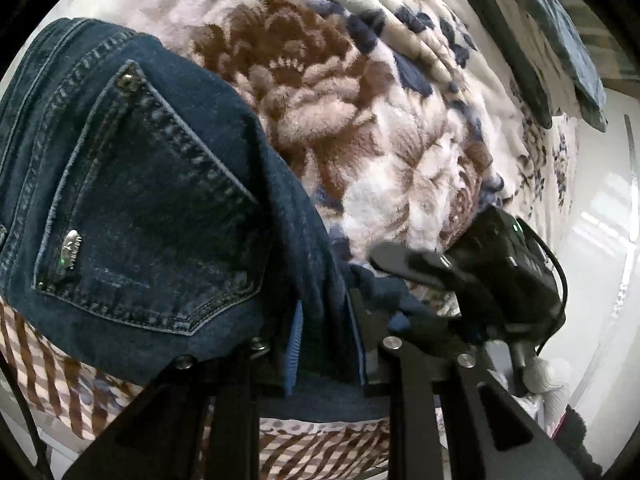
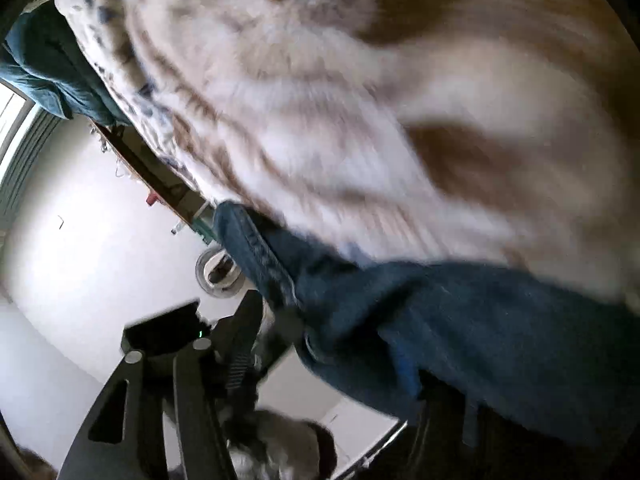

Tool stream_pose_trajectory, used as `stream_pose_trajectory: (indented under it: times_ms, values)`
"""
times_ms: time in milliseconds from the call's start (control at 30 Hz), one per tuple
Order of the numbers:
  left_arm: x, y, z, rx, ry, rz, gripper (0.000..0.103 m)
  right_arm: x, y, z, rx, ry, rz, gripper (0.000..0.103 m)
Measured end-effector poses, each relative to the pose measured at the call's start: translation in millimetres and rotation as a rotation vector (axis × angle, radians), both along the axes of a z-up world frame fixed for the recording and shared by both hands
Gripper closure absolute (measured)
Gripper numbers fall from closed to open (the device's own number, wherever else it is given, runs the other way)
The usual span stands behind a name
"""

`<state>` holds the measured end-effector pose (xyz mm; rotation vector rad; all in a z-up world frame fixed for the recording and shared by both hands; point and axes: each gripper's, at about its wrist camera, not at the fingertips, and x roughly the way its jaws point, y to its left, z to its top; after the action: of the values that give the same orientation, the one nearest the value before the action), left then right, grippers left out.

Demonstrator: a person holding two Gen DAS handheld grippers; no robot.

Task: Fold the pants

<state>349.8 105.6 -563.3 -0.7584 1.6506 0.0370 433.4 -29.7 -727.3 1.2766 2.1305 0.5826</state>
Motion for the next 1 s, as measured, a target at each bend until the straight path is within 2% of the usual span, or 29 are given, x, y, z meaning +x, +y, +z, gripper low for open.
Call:
stream_pose_trajectory:
  times_ms: [33,100,133,167,200,233,333,467,533,600,700,733,767,800,833,900,967,1000]
  values:
    - [-0.1,-1.1,-0.6,0.001,0.001,-0.006,0.085,2.0,6.8,0.9,-0.017,-0.012,0.019,0.023]
    - [-1.1,-1.9,-1.5,0.006,0.004,-0.012,0.085,4.7,16.1,5.5,-0.07,-0.024,0.056,0.022]
    - [-2.1,-1.2,-0.6,0.001,0.002,-0.009,0.085,5.4,18.0,8.1,-0.091,-0.03,0.071,0.03]
    - [-2.6,0.4,2.0,-0.004,-0.008,-0.006,0.085,7.4,18.0,12.5,-0.126,-0.041,0.102,0.044]
    - [-2.9,2.6,5.8,-0.003,-0.023,-0.003,0.085,10.3,16.7,16.2,-0.171,-0.058,0.132,0.075]
    - [-3.3,7.3,11.6,-0.002,-0.046,0.006,0.085,11.8,7.2,23.8,-0.174,-0.065,0.084,0.087]
    - [-4.4,22.1,17.5,0.065,-0.075,0.004,0.085,17.3,-14.2,47.3,-0.19,-0.084,-0.016,0.09]
    - [-11.2,44.7,-13.3,0.109,-0.014,0.017,0.086,26.8,-48.7,64.5,-0.171,-0.103,-0.199,0.091]
    - [-14.2,52.9,-26.6,0.099,0.018,0.031,0.087,32.7,-70.3,62.1,-0.199,-0.111,-0.227,0.098]
    - [-14.2,54.4,-30.3,0.088,0.02,0.027,0.087,37.6,-69.5,56.1,-0.175,-0.12,-0.194,0.097]
    - [-14.3,51.0,-27.8,0.103,0.011,0.002,0.086,51.6,-47.3,46.3,-0.05,-0.116,-0.032,0.092]
    - [-14.7,50.3,-27.3,0.107,0.01,-0.005,0.086,51.8,-38.4,44.8,-0.033,-0.125,0.018,0.076]
    - [-15.5,50.1,-27.4,0.107,0.011,-0.01,0.086,56.6,-27.5,42.1,-0.03,-0.135,0.082,0.064]
    - [-15.7,49.2,-28.0,0.108,0.012,-0.017,0.087,58.6,-22.6,38.6,-0.034,-0.142,0.105,0.039]
    - [-14.8,48.8,-26.7,0.108,0.013,-0.019,0.087,61.9,-13.8,35.2,-0.026,-0.148,0.14,0.032]
    - [-14.4,45.8,-25.8,0.106,0.016,-0.019,0.087,71.8,1.8,31.2,-0.045,-0.183,0.265,0.032]
    - [-14.5,48.0,-26.2,0.101,0.018,-0.018,0.087,81.5,19.1,36.9,-0.068,-0.274,0.416,0.032]
    - [-14.0,48.8,-26.3,0.101,0.017,-0.023,0.086,78.3,26.8,35.9,-0.055,-0.282,0.457,0.031]
